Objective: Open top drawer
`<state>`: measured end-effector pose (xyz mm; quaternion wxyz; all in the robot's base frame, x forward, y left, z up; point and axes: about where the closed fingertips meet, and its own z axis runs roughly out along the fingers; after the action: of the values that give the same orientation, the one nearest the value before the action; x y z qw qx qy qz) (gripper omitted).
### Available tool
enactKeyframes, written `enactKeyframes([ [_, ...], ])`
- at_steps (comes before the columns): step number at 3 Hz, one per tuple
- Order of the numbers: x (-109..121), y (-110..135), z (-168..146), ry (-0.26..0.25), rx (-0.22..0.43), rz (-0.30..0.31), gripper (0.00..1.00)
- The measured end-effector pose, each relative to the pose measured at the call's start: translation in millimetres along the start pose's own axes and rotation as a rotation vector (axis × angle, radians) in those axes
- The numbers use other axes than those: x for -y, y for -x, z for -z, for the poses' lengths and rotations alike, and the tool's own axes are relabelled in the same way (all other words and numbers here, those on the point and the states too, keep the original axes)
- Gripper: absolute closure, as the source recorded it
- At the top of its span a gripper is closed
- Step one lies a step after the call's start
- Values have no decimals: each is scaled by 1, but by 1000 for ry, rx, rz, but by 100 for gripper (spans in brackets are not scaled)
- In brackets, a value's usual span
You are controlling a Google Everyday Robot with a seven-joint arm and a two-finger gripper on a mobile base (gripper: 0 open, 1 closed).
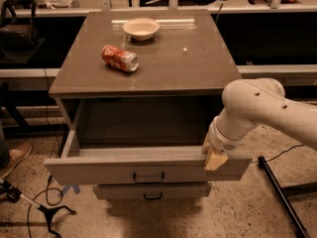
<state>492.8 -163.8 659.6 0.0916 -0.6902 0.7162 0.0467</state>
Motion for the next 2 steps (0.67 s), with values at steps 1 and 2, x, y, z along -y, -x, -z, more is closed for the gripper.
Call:
enactKeyframes([
  [1, -4, -6, 6, -16, -5, -21, 100],
  [2, -4, -6, 6, -16, -5, -21, 100],
])
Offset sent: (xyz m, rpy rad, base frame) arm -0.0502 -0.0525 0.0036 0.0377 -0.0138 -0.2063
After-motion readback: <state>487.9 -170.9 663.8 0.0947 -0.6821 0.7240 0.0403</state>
